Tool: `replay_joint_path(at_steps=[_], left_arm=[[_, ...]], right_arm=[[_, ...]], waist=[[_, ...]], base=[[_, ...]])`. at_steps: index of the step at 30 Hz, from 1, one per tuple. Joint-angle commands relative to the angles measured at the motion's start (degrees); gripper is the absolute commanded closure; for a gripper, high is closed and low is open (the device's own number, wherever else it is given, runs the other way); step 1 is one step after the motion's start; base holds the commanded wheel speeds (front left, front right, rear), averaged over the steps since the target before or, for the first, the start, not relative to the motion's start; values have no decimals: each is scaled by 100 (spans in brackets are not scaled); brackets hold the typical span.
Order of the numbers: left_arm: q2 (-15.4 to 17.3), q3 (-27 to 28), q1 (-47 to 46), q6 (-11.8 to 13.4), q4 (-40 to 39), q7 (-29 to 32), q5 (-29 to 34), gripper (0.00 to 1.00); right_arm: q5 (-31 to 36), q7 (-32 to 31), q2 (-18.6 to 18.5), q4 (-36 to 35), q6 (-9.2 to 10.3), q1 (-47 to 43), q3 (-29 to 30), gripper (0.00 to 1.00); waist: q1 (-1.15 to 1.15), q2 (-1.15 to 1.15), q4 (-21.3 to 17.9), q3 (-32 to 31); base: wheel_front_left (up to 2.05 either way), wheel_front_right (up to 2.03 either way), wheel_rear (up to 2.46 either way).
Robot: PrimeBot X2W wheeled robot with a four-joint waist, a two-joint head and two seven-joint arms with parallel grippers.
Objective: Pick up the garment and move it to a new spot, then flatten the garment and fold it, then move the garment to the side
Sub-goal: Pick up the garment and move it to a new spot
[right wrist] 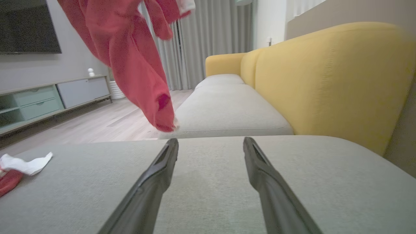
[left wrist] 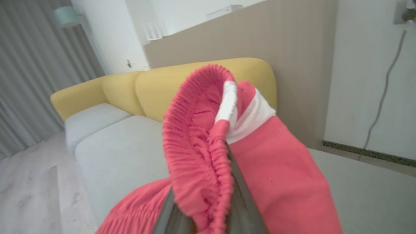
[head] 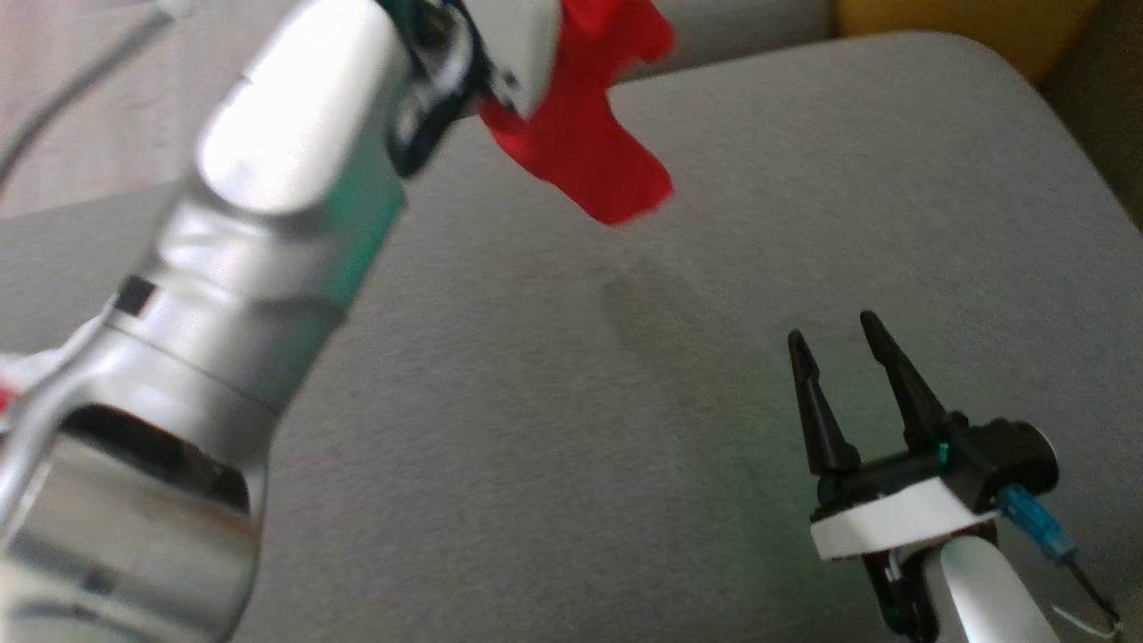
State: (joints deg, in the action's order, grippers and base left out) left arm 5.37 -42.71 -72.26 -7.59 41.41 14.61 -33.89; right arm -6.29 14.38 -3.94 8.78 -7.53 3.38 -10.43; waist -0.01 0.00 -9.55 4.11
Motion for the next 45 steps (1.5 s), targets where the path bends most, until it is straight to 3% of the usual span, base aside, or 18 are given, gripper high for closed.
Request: replay_joint_path(at_steps=[1,7,13,14,15,16,20,23,28,33,36,41,45], left_arm=[[165,44,-132,11,-154,-69,2,100],[85,-826,923,58,276,-960,487,100],[-116,-1009,2060,258,1176,-2018,433,100],[-148,-1006,2166,283,1289,-2187,398,76],[-199,-995,2300,346,1420,-2527,338,34],[-217,-986,2360,370,1451,-2644,296,0],[-243,-885,2602,666,1252,-2925,183,0],[-246,-597,3032,972,638,-2955,31,0],[-67,217,4105,1510,-527,-2958,290,0],[272,1321,5531,1871,-1768,-2959,584,0],[413,1857,6342,1849,-2549,-2960,947,0],[529,2180,7263,1639,-3295,-2960,1577,0],[442,2315,7920,1449,-3539,-2960,1947,0]], right_arm=[[-47,62,58,-221,4,322,-141,0],[-197,62,94,-265,4,595,-234,0],[-248,62,103,-206,4,638,-295,0],[-251,62,103,-182,4,614,-304,0],[-243,62,104,-135,4,536,-280,0],[-233,62,104,-107,4,481,-254,0],[-190,62,105,-7,4,202,-124,0],[-153,62,105,24,4,-97,96,0],[-159,62,105,-48,4,-445,528,0],[-121,62,105,-189,4,-711,737,0],[-125,62,106,-262,4,-926,819,0],[-129,62,106,-328,4,-1288,868,0],[-106,62,106,-310,4,-1567,749,0]], waist=[[1,0,-449,236],[1,0,-745,848],[1,0,-680,1068],[1,0,-640,1022],[1,0,-528,879],[1,0,-453,769],[1,0,-91,206],[1,0,275,-280],[1,0,851,-706],[1,0,1196,-973],[1,0,1332,-1104],[1,0,1411,-1257],[1,0,1376,-1356]], base=[[0,0,0],[0,0,0],[0,0,0],[0,0,0],[0,0,0],[0,0,0],[0,0,0],[0,0,0],[0,0,0],[0,0,0],[0,0,0],[0,0,0],[0,0,0]])
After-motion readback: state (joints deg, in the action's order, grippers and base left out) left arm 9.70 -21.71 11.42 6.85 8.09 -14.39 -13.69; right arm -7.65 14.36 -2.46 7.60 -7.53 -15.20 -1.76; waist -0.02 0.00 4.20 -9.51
